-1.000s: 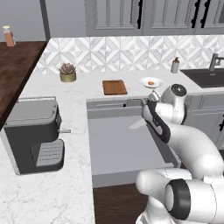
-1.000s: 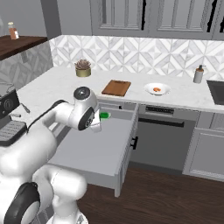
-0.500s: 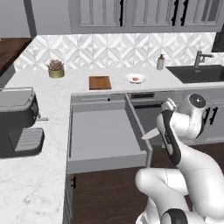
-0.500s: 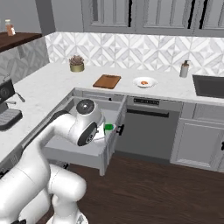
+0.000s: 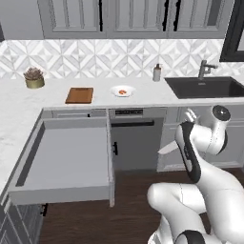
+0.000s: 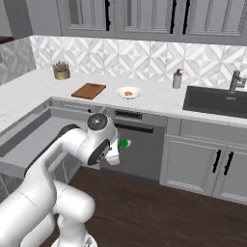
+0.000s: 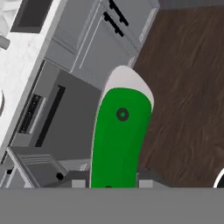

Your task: Pick up the knife from the drawer and place it on the cutting board. Then place the meat from the plate to the cutting board.

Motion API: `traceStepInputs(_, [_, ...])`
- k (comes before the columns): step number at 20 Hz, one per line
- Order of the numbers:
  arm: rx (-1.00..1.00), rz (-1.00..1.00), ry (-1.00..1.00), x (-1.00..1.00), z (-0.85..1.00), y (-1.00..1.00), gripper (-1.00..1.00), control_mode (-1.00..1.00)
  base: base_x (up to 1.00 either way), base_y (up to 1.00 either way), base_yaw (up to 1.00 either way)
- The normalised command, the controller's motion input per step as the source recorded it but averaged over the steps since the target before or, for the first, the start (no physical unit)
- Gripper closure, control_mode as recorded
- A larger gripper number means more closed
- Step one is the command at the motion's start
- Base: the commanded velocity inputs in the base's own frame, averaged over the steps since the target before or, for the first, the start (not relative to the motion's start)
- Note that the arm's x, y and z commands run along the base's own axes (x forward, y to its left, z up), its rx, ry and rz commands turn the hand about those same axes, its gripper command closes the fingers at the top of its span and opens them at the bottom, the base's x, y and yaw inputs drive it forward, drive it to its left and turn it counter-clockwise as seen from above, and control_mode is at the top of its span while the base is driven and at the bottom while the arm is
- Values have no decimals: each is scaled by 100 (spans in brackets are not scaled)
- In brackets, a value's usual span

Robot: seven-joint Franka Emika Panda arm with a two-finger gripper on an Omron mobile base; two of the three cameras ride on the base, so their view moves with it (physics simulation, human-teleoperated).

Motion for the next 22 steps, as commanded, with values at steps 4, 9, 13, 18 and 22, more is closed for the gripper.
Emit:
traceStepInputs(4, [0,0,0,0,0,0,100,100,100,-78,31])
traceStepInputs(9, [0,0,0,0,0,0,100,100,100,-26,25])
traceStepInputs(13, [0,0,0,0,0,0,100,100,100,-7,21])
traceStepInputs(18, [0,0,0,0,0,0,100,100,85,-2,19])
traceStepInputs(22, [0,0,0,0,0,0,100,100,73,19,16])
